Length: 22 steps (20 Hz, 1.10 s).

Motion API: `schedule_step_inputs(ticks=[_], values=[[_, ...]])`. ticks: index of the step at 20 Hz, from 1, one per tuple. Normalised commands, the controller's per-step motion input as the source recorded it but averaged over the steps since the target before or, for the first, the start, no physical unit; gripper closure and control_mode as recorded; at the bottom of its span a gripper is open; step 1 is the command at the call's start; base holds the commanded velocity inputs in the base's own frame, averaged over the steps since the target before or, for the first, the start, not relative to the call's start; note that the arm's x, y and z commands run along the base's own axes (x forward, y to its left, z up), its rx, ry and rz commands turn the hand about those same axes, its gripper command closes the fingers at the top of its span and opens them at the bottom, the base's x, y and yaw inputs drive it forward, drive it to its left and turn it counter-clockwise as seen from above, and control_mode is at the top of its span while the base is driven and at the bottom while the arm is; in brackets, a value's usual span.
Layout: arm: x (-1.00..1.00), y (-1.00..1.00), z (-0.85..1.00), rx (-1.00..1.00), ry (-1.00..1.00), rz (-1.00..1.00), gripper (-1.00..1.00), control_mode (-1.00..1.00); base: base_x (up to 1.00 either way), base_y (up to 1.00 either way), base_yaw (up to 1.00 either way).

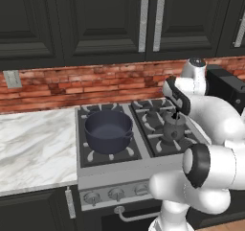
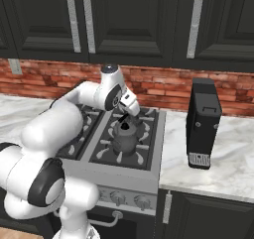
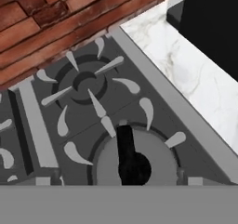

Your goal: Pick the kettle from the counter and place it on a stove burner. Then turn the burner on.

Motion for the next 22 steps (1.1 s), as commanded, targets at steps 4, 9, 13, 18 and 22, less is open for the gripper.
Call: schedule_step_inputs(ticks=[4, 9, 13, 18, 22], values=[[-1.0, -0.34, -0.01, 0.0, -0.04, 0.0, -1.0, -1.0, 0.0, 0.0, 0.0], [-1.0, -0.48, -0.08, 0.0, -0.05, 0.0, -1.0, -1.0, 0.0, 0.0, 0.0], [-1.0, -0.56, -0.18, 0.0, -0.1, 0.0, -1.0, -1.0, 0.0, 0.0, 0.0], [-1.0, -0.52, -0.28, 0.0, -0.11, 0.0, -1.0, -1.0, 0.0, 0.0, 0.0], [-1.0, -0.29, -0.45, 0.0, -0.05, 0.01, -1.0, -1.0, 0.0, 0.0, 0.0]])
